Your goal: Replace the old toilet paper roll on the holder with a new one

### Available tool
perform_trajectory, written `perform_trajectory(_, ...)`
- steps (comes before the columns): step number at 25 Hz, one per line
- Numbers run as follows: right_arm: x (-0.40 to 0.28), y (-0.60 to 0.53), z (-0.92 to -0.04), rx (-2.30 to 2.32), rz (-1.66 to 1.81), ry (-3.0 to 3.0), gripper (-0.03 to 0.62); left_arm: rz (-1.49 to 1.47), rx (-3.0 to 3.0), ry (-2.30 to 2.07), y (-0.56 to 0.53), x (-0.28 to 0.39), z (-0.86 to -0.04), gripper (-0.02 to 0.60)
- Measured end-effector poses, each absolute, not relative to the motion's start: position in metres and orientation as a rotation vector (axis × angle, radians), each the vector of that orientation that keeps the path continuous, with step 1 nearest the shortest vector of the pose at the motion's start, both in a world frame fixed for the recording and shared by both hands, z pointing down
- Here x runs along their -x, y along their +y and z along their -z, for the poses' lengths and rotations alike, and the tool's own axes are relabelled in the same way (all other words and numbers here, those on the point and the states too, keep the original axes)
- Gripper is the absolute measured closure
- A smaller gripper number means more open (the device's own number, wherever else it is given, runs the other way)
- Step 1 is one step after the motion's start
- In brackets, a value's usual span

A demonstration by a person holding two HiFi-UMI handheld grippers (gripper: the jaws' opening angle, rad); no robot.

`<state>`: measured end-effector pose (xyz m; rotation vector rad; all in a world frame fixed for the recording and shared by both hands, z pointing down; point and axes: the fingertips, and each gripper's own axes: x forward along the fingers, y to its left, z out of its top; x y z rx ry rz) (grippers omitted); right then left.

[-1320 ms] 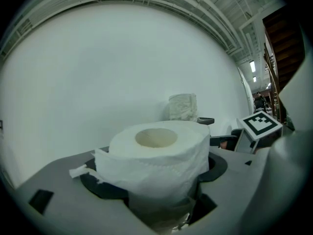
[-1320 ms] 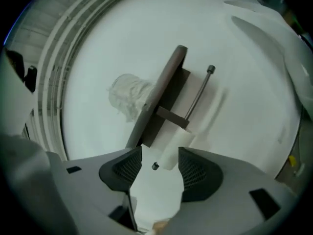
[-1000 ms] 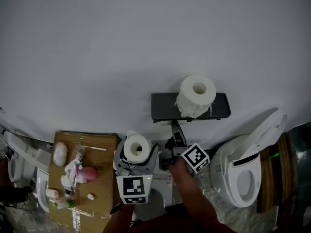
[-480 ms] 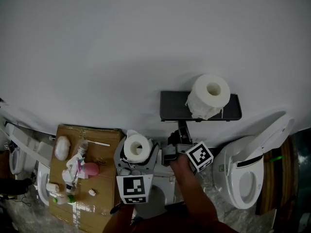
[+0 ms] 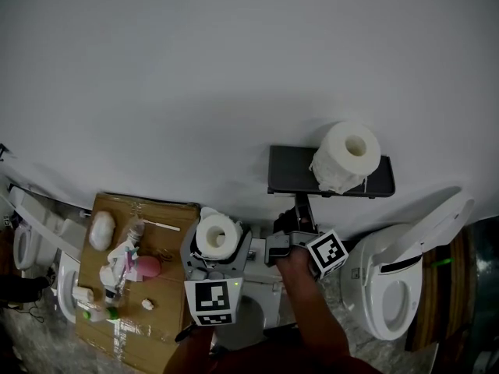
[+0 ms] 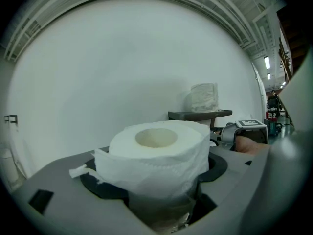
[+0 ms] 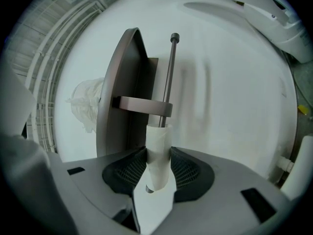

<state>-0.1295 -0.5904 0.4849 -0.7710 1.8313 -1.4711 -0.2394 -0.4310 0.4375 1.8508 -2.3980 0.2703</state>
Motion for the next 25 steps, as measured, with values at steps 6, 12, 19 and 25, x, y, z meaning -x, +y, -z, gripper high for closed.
perform_trajectory(6, 0.147, -0.58, -0.48, 0.697, 1.487, 1.876, 0.433, -0.27, -1.823, -2.414, -0.426, 0.246, -0.438, 0.152)
perform_trajectory(12, 0.178, -0.561, -0.48, 0.643, 1.538, 1.926, 0.433, -0.264, -1.773, -2.459, -0.409, 0.259, -0.433, 0.152)
perform_trajectory(19, 0.232, -0.525, -0.475, 0.504, 1.619, 2.002, 0.433, -0.27, -1.661, -2.535, -0.377, 0.288, -0.428, 0.152)
perform_trajectory(25, 0.252, -0.491, -0.462, 0.431, 1.509, 2.218, 0.433, -0.276, -1.603, -2.557, -0.36, 0.299, -0.432, 0.152)
